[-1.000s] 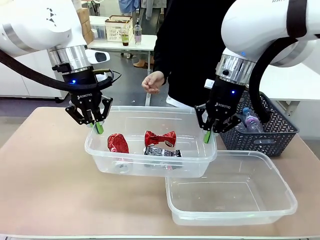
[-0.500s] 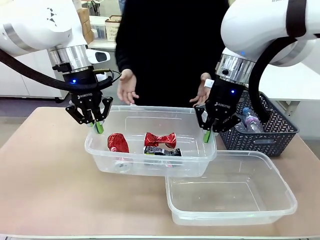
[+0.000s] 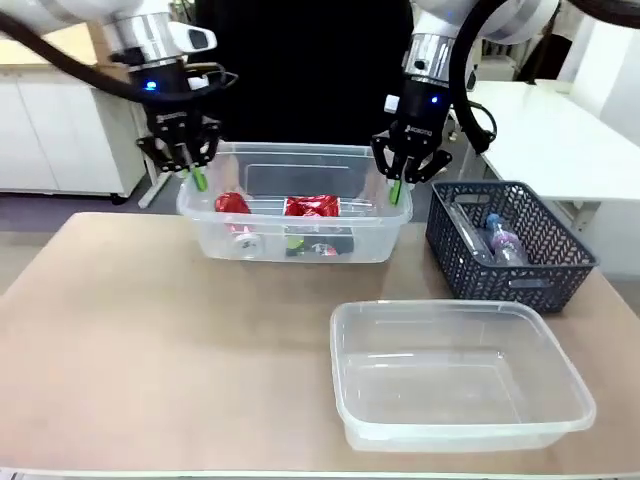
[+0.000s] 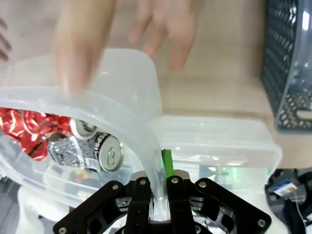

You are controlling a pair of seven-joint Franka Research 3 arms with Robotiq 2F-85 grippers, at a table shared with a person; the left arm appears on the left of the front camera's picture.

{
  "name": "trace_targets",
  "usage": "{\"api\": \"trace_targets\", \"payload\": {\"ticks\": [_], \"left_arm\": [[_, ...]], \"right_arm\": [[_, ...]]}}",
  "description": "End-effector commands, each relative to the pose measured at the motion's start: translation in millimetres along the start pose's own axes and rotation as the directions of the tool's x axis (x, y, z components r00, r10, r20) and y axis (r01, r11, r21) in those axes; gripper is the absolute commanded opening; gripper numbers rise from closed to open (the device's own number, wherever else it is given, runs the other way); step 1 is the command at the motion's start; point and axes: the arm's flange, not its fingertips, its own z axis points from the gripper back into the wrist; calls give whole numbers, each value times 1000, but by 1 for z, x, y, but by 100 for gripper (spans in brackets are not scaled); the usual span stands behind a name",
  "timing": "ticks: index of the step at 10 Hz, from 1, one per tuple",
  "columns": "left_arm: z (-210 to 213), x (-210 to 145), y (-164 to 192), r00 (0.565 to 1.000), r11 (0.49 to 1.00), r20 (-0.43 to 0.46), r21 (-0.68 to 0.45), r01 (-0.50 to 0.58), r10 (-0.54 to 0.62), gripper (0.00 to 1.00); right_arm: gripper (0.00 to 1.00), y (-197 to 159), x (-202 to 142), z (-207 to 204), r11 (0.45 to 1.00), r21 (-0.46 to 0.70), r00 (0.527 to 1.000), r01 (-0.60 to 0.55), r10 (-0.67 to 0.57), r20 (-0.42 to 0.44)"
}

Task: Sort the waste into each basket.
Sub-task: Offer the picked Organizing box to the human, then release the Organizing box you were holding.

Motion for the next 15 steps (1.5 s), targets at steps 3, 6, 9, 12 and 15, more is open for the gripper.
{"api": "trace_targets", "payload": {"ticks": [3, 6, 9, 12, 15], "left_arm": [[-3, 17, 1, 1000, 1000, -13, 1, -11, 11, 7], [-3, 17, 1, 1000, 1000, -13, 1, -11, 11, 7], [-3, 17, 1, 1000, 1000, -13, 1, -11, 11, 7], [-3, 17, 1, 1000, 1000, -13, 1, -11, 11, 7], [-3, 21, 0, 999, 999, -20, 19, -33, 34, 65]], "right_arm": [[5, 7, 40, -12, 1000, 29, 996, -9, 12, -88], [5, -1, 41, -5, 1000, 6, 998, 8, -8, -61], [5, -1, 41, -5, 1000, 6, 998, 8, -8, -61], [5, -1, 41, -5, 1000, 6, 998, 8, -8, -61], [63, -7, 24, 4, 997, 81, 999, 8, -11, 33]]}}
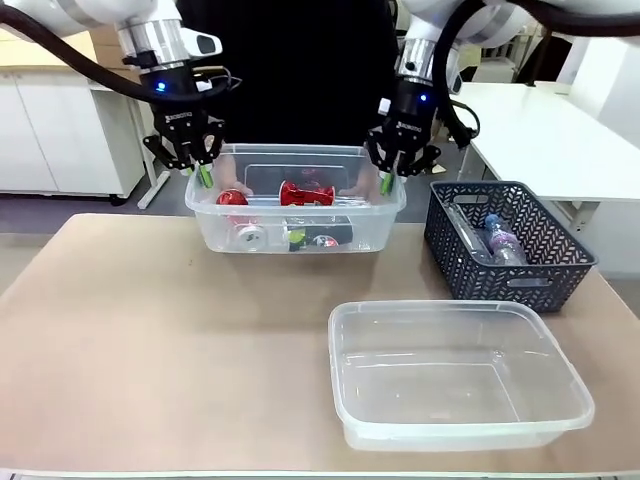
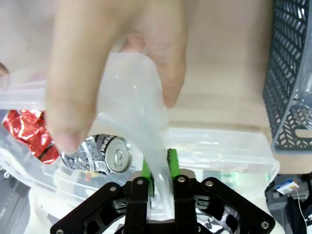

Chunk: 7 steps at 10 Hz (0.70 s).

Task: Sort the waste into each basket.
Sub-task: Release the Organizing box you were holding.

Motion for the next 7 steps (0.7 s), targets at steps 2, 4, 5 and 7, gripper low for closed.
{"api": "trace_targets", "payload": {"ticks": [2, 4, 5, 7], "left_arm": [[7, -18, 3, 999, 1000, 45, 4, -12, 12, 100], [17, -40, 10, 982, 999, 188, -38, -7, 14, 90], [20, -47, 13, 966, 998, 258, -62, 14, 2, 99], [16, -50, 18, 964, 996, 266, -74, 46, -24, 100]], "right_arm": [[67, -18, -43, 8, 998, 61, 979, 3, -15, 201], [100, -31, -62, 16, 993, 108, 935, -37, -4, 356], [100, -38, -67, 15, 991, 116, 912, -63, 10, 410], [100, -48, -75, 15, 988, 122, 880, -90, 21, 475]]}}
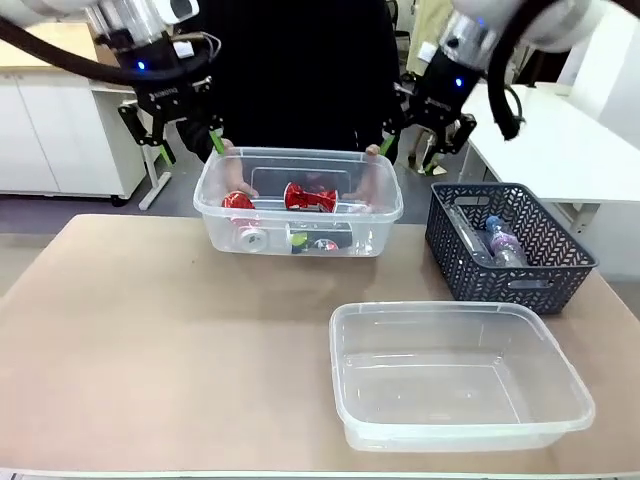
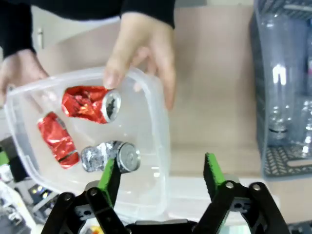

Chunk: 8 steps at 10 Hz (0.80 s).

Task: Sort the waste into each basket.
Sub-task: Release the Organizing box you were holding, then pick up the Organizing box on the right side of the table and lift it.

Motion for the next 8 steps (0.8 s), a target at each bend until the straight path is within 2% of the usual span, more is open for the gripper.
{"api": "trace_targets", "payload": {"ticks": [1, 3, 4, 5, 8], "left_arm": [[-18, -11, 13, 999, 998, 10, -36, 50, -50, 100], [-25, -13, 23, 997, 994, 23, -82, 77, -75, 100], [-28, -10, 24, 997, 994, -25, -81, 67, -69, 100], [-22, -7, 11, 999, 998, 10, -35, 51, -51, 100], [-22, -7, 11, 999, 998, 10, -35, 51, -51, 100]], "right_arm": [[100, -19, -16, -7, 997, 46, 995, -66, 63, 78], [100, -24, -17, -12, 988, 86, 989, -129, 122, 79], [100, -21, -11, -21, 989, 75, 992, -124, 123, 26], [100, -12, -12, -7, 997, 29, 994, -74, 72, 76], [100, -12, -12, -7, 997, 29, 994, -74, 72, 76]]}}
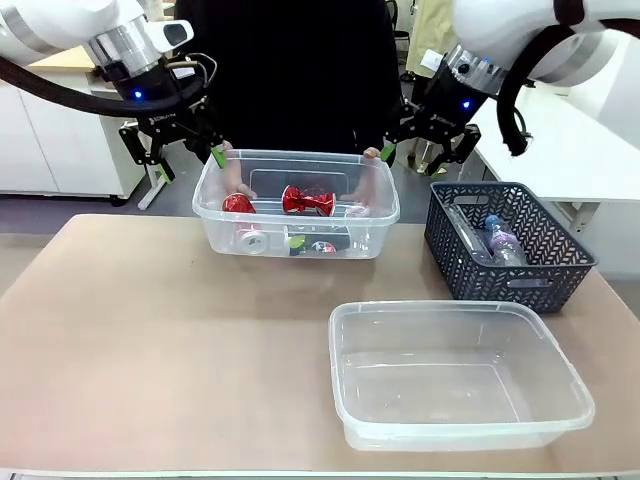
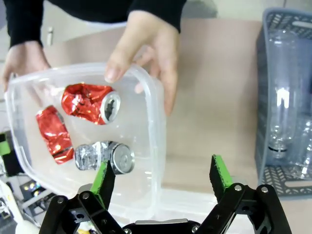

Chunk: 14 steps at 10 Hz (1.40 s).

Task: Sort the waste into each basket.
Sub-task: Pick up the Organizing box on the right side of the table and lift it.

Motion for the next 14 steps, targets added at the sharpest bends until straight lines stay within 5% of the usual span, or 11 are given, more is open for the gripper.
{"api": "trace_targets", "payload": {"ticks": [1, 3, 5, 6, 9, 11, 12, 14], "left_arm": [[3, 0, -2, 1000, 1000, 7, 16, -11, 10, 100], [1, 0, 0, 1000, 1000, 2, 0, 1, -1, 100], [22, -58, -19, 999, 997, -39, -67, 33, -35, 100], [17, -85, -38, 998, 1000, -59, -7, 12, -13, 100], [-61, -113, -102, 959, 963, -136, -141, 228, -247, 100], [-114, -100, -145, 928, 944, -204, -175, 278, -311, 100], [-62, -134, -118, 965, 976, -154, -80, 204, -215, 100], [-62, -134, -118, 965, 976, -154, -80, 204, -215, 100]], "right_arm": [[100, 1, 1, 4, 1000, -12, 1000, 17, -17, 10], [100, 0, 0, 0, 1000, 0, 1000, 0, 0, 0], [100, -26, -72, 64, 994, 57, 991, -96, 101, -91], [100, -40, -112, 91, 990, 46, 987, -134, 137, -83], [100, -89, -224, 110, 932, -282, 966, -228, 179, -187], [100, -100, -228, 93, 893, -399, 967, -210, 130, -218], [100, -91, -233, 108, 947, -266, 969, -182, 127, -212], [100, -91, -233, 108, 947, -266, 969, -182, 127, -212]]}}
